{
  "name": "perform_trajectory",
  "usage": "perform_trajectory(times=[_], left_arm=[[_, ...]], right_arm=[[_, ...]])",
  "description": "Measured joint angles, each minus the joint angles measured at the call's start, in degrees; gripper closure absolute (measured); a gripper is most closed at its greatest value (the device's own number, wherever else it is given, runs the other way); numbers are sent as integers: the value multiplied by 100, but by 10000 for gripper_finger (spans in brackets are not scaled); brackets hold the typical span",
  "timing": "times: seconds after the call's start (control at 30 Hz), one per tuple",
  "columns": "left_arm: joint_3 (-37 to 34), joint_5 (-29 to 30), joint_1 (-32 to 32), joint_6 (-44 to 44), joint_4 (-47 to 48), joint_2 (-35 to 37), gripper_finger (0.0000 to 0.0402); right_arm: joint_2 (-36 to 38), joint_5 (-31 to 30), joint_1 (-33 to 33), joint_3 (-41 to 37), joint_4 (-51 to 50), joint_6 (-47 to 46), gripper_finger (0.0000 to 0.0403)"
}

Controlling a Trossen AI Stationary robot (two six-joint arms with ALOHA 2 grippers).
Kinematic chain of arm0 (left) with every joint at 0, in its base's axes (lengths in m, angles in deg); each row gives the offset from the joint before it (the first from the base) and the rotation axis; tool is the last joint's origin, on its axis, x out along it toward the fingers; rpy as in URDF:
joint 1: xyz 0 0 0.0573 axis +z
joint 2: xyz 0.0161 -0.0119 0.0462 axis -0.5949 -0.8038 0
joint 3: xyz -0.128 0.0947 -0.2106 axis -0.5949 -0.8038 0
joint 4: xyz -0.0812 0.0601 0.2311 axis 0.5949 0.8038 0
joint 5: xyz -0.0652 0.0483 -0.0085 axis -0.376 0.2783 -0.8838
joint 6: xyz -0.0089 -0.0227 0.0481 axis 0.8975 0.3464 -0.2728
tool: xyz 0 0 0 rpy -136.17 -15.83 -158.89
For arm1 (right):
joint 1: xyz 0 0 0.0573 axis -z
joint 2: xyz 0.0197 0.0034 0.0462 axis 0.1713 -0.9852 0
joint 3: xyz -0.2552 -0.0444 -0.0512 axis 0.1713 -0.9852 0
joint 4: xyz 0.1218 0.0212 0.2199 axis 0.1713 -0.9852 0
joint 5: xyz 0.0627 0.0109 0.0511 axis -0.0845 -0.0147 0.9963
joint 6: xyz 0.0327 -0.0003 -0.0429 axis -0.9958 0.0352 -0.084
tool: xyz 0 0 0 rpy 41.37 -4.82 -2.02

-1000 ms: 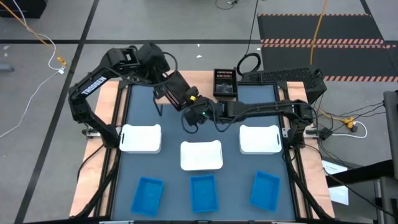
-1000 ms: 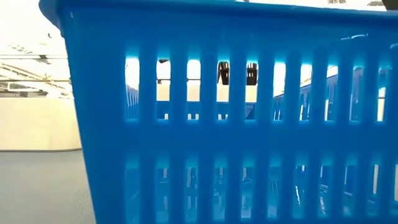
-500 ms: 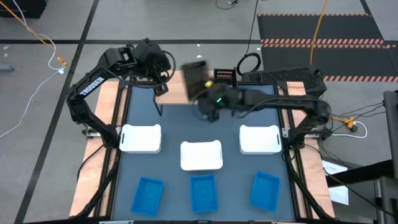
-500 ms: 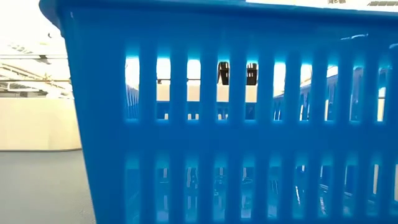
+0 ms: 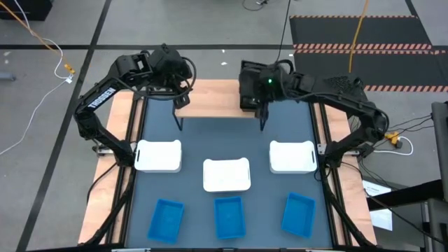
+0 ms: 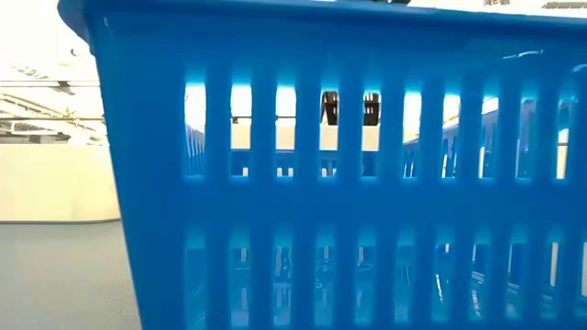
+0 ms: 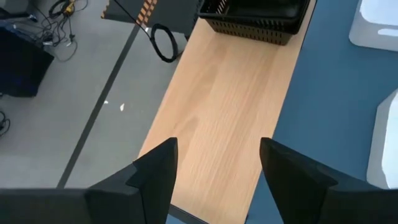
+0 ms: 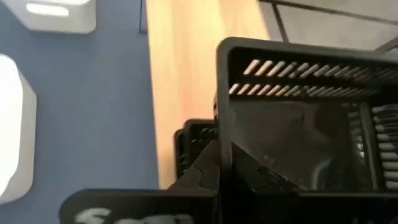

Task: Stack baskets on shelf by color
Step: Stack the black bin on the black bin on the shelf, then put the white bin on the shelf

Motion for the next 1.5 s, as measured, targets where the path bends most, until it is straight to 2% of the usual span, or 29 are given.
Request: perform_trajectory(times=[0.37,0.53,0.8,0.87,1.03,1.13,1.23,1.5], left_arm=[[0,2,-16,38,-9,-2,172],[0,2,-16,107,-6,-2,172],[-1,20,-31,143,156,40,172],[-2,140,-42,202,376,105,172],[-146,696,-130,712,612,359,172],[-564,722,-243,876,479,603,172],[-1275,723,-443,1027,185,894,172],[-3540,728,-1417,1734,-1215,1682,172]], right_arm=[[2,26,0,-655,-17,-293,395],[2,27,0,-662,99,-302,358],[48,-140,13,-666,192,-284,272],[156,-312,12,-671,190,-325,257],[700,-305,-80,-671,301,-451,242],[1045,-298,-220,-667,356,-837,241],[1346,-290,-428,-777,390,-1276,242],[2132,-287,-1420,-1891,138,-1930,256]])
